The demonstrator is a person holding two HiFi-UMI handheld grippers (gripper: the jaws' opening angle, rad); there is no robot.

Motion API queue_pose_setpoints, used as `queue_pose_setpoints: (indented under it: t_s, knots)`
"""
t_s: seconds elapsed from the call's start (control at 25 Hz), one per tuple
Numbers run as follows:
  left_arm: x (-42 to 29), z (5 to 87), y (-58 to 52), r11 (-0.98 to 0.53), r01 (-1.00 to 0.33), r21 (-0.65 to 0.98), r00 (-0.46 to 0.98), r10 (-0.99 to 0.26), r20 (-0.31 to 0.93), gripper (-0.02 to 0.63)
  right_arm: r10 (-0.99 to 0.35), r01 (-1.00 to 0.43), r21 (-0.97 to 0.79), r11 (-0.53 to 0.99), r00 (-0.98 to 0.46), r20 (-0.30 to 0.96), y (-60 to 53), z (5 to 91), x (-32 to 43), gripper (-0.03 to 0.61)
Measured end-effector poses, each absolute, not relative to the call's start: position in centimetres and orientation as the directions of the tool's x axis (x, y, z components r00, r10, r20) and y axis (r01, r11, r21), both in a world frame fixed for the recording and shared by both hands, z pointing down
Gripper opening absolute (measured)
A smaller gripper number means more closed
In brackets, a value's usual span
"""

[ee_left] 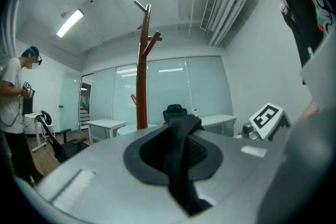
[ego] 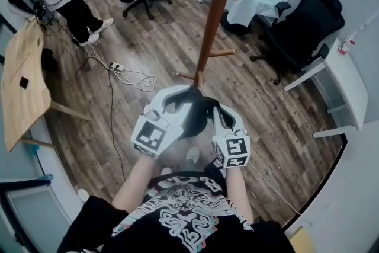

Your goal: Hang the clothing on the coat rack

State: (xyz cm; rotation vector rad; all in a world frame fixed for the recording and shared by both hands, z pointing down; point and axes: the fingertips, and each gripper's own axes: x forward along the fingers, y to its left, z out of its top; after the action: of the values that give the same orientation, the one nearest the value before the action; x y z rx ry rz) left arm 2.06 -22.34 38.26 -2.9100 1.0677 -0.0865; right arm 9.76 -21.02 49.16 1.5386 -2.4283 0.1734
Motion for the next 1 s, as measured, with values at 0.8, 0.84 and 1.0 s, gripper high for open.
queue_pose_setpoints:
  t_s: [0.8, 0.84, 1.0]
  knots:
    - [0.4, 45.3, -27.5, -0.614, -0.788, -0.054, 0.587, -0.774, 0.237, 0.015, -0.915, -0.921, -0.071, 0.383, -0.389, 0.107, -23.5, 44.1, 13.6, 0.003]
    - [0.6, 45.3, -27.8, -0.612, -0.789, -0.048, 0.586, -0.774, 0.238, 0.015, -0.914, -0.919, -0.076, 0.387, -0.393, 0.102, -23.8, 44.0, 13.8, 0.003]
    - [1.4, 45.3, -29.0, -0.605, -0.796, -0.033, 0.582, -0.779, 0.236, 0.015, -0.908, -0.912, -0.089, 0.401, -0.409, 0.090, -24.7, 43.7, 14.5, 0.003]
